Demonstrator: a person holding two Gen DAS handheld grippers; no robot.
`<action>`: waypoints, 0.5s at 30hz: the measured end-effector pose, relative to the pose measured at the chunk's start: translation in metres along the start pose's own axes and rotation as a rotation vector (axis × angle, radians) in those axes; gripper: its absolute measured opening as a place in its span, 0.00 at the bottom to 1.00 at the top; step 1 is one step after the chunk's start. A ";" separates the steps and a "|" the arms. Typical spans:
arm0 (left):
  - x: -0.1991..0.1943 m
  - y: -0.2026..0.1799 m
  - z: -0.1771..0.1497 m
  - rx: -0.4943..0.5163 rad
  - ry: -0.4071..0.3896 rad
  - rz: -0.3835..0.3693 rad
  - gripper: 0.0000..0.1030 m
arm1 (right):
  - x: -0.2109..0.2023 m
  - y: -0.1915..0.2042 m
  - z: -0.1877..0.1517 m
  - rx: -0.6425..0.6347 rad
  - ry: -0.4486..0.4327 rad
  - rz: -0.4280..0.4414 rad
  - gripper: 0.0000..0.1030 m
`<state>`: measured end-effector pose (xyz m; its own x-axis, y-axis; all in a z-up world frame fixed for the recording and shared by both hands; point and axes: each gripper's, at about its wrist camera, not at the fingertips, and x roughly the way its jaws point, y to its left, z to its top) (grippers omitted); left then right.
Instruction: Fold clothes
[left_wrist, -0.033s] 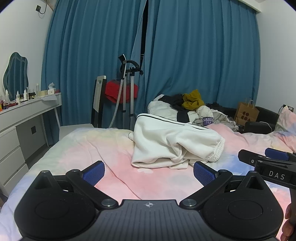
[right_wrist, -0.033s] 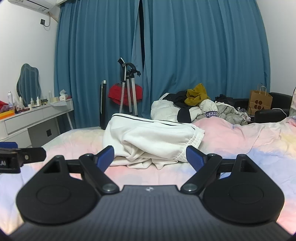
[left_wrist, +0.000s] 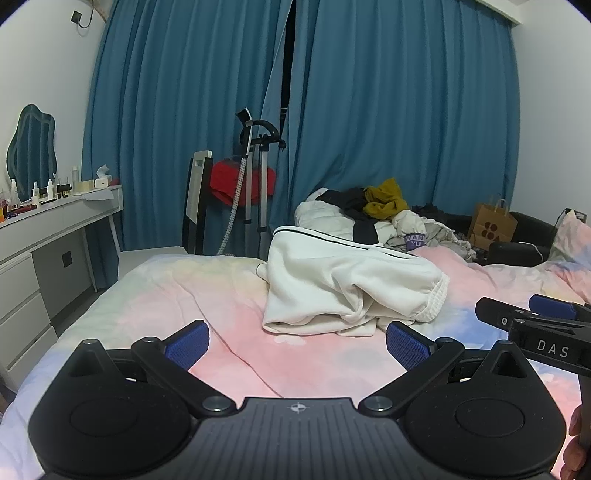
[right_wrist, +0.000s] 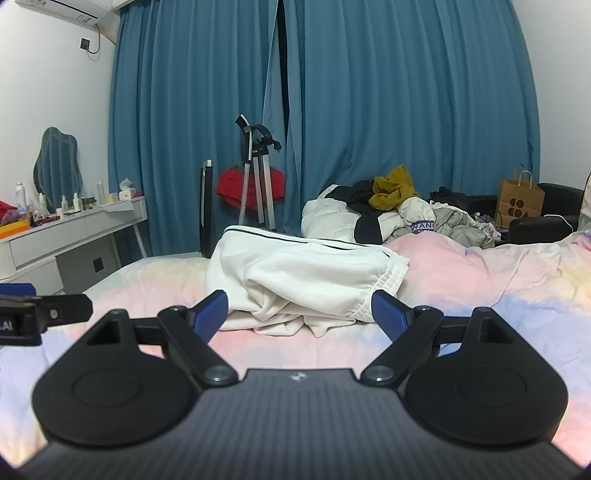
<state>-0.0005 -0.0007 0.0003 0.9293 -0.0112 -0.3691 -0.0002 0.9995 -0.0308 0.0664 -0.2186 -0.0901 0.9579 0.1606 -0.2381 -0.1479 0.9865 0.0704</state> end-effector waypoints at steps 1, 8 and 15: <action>0.000 0.000 0.000 0.002 0.001 0.000 1.00 | 0.000 0.000 0.000 -0.002 -0.002 -0.003 0.84; -0.002 -0.001 -0.001 0.005 0.001 0.001 1.00 | 0.000 -0.001 0.002 0.013 0.006 -0.001 0.84; -0.004 -0.003 -0.001 0.013 -0.008 0.004 1.00 | 0.000 0.001 -0.002 0.004 0.008 -0.007 0.83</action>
<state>-0.0048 -0.0034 0.0010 0.9324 -0.0067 -0.3614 0.0006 0.9999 -0.0172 0.0654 -0.2174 -0.0917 0.9570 0.1538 -0.2459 -0.1401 0.9875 0.0723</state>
